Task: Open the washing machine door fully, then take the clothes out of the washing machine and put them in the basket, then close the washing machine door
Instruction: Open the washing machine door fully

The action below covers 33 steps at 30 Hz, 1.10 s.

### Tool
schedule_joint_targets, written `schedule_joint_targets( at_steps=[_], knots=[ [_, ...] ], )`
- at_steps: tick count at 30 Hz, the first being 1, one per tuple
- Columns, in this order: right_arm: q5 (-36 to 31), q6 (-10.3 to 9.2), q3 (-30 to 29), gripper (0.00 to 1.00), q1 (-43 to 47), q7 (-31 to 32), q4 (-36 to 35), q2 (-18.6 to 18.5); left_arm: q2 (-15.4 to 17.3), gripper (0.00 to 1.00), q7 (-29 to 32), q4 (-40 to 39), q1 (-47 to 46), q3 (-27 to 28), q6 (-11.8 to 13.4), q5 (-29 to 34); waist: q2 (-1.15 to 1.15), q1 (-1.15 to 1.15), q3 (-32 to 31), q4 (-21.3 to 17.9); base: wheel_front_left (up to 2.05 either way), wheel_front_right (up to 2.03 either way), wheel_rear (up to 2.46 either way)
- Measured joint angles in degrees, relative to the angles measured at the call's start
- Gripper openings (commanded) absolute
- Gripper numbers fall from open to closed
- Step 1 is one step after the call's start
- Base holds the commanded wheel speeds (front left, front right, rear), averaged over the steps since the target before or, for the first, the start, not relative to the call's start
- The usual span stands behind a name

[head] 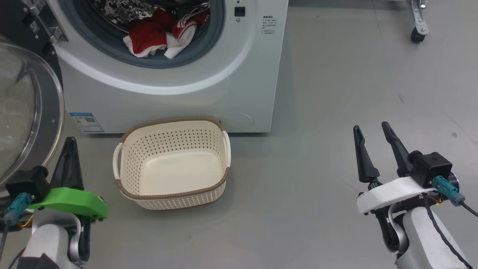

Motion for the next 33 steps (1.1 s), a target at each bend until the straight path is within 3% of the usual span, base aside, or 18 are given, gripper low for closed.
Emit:
schedule_joint_targets(
  at_steps=[8, 10, 11, 12, 13, 33],
  knots=[
    [0.0, -0.02, -0.29, 1.0, 1.4, -0.08, -0.45, 0.08, -2.47, 0.0, -0.08, -3.35, 2.96, -1.03, 0.07, -0.11, 0.0, 0.0, -1.44, -3.23, 0.0, 0.0, 0.0],
    [0.0, -0.01, -0.31, 1.0, 1.83, -0.22, -0.53, 0.09, -2.86, 0.33, -0.57, -4.87, 3.49, -2.15, 0.0, 0.1, 0.0, 0.0, -1.57, -3.65, 0.0, 0.0, 0.0],
    [0.0, -0.01, -0.31, 1.0, 1.93, -0.22, -0.54, 0.09, -3.08, 0.45, -0.57, -5.05, 3.7, -2.2, 0.01, 0.1, 0.0, 0.0, -1.55, -3.71, 0.0, 0.0, 0.0],
    [0.0, -0.01, -0.31, 1.0, 1.96, -0.22, -0.54, 0.1, -3.27, 0.76, -0.57, -5.14, 3.98, -2.22, 0.05, 0.1, 0.0, 0.0, -1.54, -3.76, 0.0, 0.0, 0.0],
    [0.0, -0.01, -0.3, 1.0, 1.97, -0.22, -0.56, 0.1, -3.45, 1.0, -0.57, -5.24, 4.35, -2.22, 0.07, 0.1, 0.0, 0.0, -1.53, -3.79, 0.0, 0.0, 0.0],
    [-0.02, 0.04, 0.15, 1.0, 2.25, -0.23, -0.8, -0.02, -4.46, 1.0, -1.0, -7.3, 6.89, -3.72, 1.63, 1.59, 0.0, 0.0, -0.71, -3.22, 0.0, 0.0, 0.0]
  ],
)
